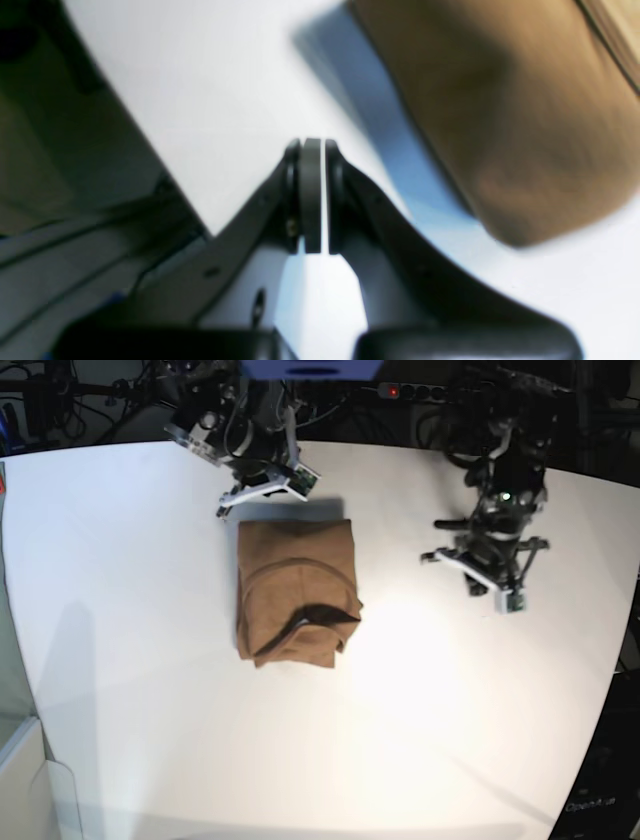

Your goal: Fold the T-shirt properly

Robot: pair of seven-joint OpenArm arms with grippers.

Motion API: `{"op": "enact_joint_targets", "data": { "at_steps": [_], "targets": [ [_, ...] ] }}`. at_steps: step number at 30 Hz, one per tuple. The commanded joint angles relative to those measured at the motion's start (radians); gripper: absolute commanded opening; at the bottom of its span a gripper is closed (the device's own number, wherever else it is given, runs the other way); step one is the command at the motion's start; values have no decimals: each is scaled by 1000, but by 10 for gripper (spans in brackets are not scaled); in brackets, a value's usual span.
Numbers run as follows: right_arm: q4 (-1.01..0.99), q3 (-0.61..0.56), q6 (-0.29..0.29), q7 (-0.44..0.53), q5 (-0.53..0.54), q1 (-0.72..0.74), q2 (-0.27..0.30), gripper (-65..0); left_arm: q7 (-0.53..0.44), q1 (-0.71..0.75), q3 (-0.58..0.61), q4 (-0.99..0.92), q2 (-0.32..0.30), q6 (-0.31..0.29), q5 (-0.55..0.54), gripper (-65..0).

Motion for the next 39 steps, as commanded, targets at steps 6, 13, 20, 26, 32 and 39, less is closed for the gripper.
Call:
{"op": "enact_joint_targets", "data": {
  "at_steps": [6,13,20,26,32,39],
  "targets": [
    [19,110,5,111,15,-98,3,-650,-27,222,-128,102,-53,-12,-1,-624],
    [79,245,5,179,15,-204,-17,-650,-29,383,-158,172,-66,-14,6,-624],
    [84,368,5,326,20,-337,-18,-650,-29,464,-151,211,-59,-14,6,-624],
    [79,448,5,366,166,-393,-12,-650,-20,472,-100,209,-64,-14,6,-624],
    [5,505,5,395,233,-411,-14,-650,-20,532,-22,206,-67,-14,9,-624],
    [-151,534,5,476,253,-405,-14,-650,-29,595,63,146,-56,-12,102,-624]
  ]
}}
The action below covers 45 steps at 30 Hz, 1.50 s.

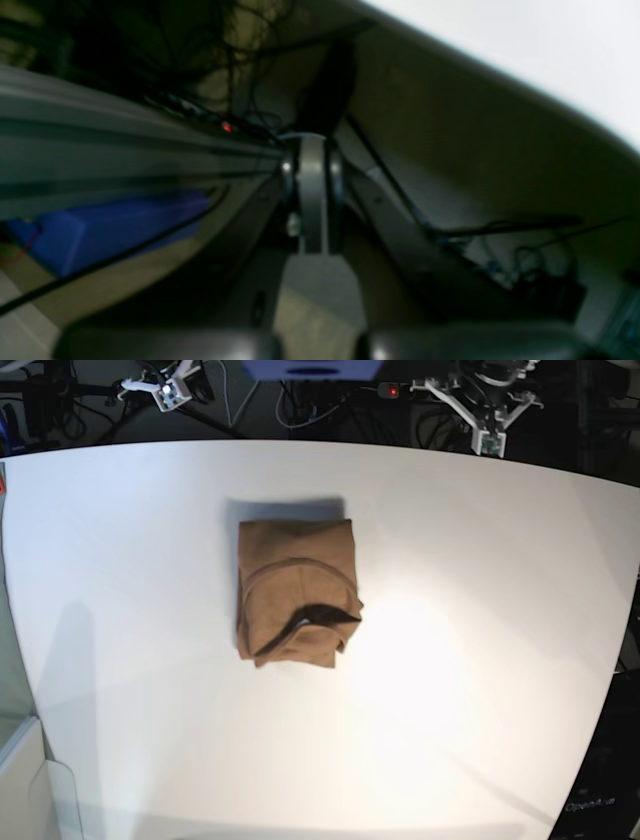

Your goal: Fold the T-shirt properly

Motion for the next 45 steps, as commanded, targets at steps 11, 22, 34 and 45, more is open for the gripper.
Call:
{"op": "enact_joint_targets", "data": {
  "at_steps": [11,22,34,45],
  "targets": [
    [-587,63,0,202,2,215,32,-650,-20,-194,93,-560,120,5,7,-625],
    [-1481,64,0,446,4,590,167,-650,-411,-426,165,-1229,229,3,7,-625],
    [-1683,-54,-467,498,2,748,164,-605,-887,-771,154,-1910,272,-250,-4,-619],
    [-1683,-48,-567,495,7,800,141,-477,-891,-808,156,-1890,283,-389,-157,-618]
  ]
}}
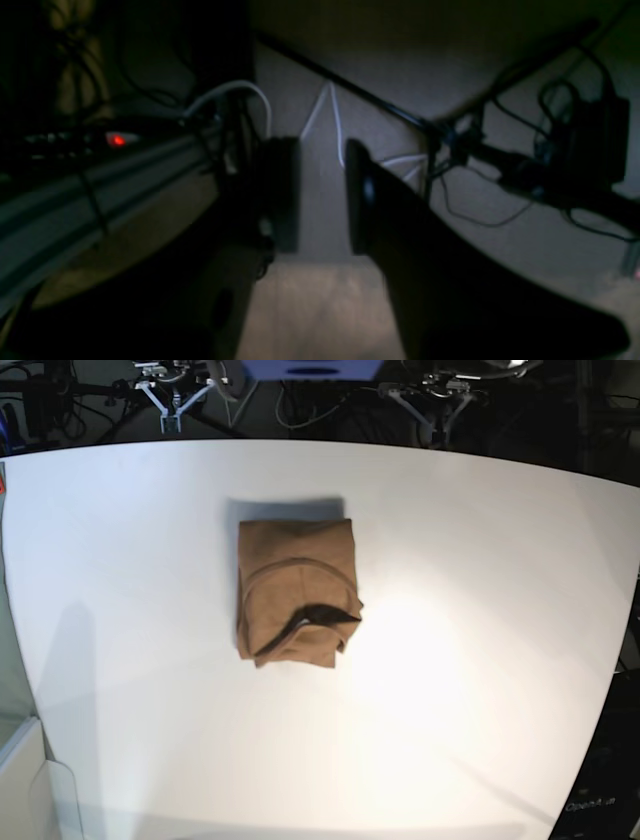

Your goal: Fold the T-shirt properly

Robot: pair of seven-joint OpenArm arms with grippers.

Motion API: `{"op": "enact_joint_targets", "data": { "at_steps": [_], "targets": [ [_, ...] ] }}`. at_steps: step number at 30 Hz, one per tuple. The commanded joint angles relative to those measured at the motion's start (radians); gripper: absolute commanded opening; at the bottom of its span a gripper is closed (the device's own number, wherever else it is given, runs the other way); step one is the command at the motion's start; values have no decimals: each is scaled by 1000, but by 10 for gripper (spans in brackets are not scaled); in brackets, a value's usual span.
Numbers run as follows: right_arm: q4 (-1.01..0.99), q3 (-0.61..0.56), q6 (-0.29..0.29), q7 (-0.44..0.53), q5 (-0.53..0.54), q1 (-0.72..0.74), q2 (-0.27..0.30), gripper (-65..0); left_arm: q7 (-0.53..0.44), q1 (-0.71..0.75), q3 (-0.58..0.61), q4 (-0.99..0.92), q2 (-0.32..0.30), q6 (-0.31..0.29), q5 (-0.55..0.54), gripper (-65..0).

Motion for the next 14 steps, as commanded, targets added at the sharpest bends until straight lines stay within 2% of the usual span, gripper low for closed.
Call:
{"op": "enact_joint_targets", "data": {
  "at_steps": [1,4,14],
  "targets": [
    [-1,2,4,12,0,-3,0,-467,-2,9,-1,-3,-3,-8,-10,-618],
    [-1,0,4,-17,0,0,3,-448,18,8,-1,-1,-3,-14,-11,-618],
    [-1,2,5,-20,0,0,9,-448,19,-14,-4,-1,-3,-14,-13,-617]
  ]
}}
